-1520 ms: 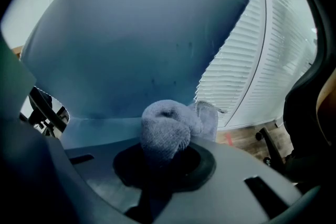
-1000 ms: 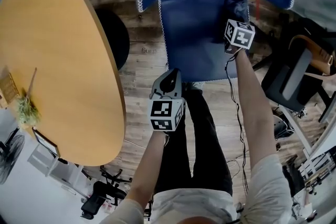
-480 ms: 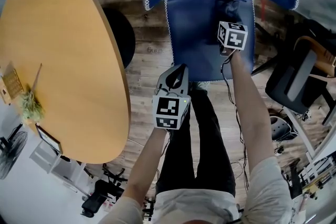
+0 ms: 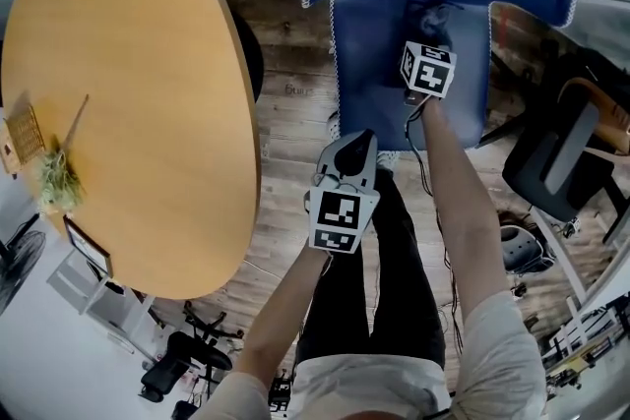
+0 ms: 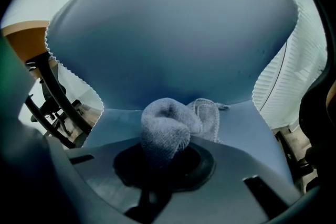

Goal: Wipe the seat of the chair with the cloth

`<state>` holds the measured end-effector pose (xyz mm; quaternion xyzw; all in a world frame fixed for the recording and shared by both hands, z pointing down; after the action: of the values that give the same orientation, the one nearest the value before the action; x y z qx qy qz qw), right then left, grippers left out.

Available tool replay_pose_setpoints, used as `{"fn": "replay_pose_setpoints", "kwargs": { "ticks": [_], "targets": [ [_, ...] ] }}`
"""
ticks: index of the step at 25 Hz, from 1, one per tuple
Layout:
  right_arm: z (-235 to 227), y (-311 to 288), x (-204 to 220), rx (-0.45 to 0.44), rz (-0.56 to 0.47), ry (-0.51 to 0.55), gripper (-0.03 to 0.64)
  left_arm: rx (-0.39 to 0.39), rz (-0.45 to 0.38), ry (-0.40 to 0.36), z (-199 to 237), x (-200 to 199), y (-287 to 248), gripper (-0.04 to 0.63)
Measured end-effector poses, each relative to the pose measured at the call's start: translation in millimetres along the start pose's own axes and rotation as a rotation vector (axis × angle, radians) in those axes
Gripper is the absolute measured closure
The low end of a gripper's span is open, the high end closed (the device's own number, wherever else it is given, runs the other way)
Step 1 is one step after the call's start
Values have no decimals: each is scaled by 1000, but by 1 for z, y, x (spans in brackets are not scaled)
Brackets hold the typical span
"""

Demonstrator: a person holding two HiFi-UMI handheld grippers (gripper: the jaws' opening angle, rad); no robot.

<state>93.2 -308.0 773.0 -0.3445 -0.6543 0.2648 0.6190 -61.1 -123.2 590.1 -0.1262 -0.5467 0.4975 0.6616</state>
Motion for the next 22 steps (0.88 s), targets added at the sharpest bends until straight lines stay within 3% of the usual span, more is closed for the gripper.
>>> {"fn": "replay_pose_setpoints", "kwargs": {
  "ticks": [8, 16, 19, 22],
  "targets": [
    [42, 1, 5, -64, -27, 58, 569, -22, 14, 30, 6, 19, 23, 568],
    [92, 0, 11, -182, -10, 149, 569, -36, -12, 55, 9, 19, 28, 568],
    [104, 2, 13, -241, -9, 237, 569, -35, -17, 59, 7, 20, 29, 568],
    [118, 6, 17, -346, 0, 389, 569, -37, -18, 55, 6, 21, 31, 568]
  ]
}}
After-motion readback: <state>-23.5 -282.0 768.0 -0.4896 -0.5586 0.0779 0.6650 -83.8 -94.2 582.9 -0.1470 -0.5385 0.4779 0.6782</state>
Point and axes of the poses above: the fingertips, and each gripper's own axes: y backward along the fingers, z to its left, x out of its underside, the point moved 7 cm from there along y, backward along the fingers, and after that the axes turned 3 degrees about x, right-handed, at the moved point
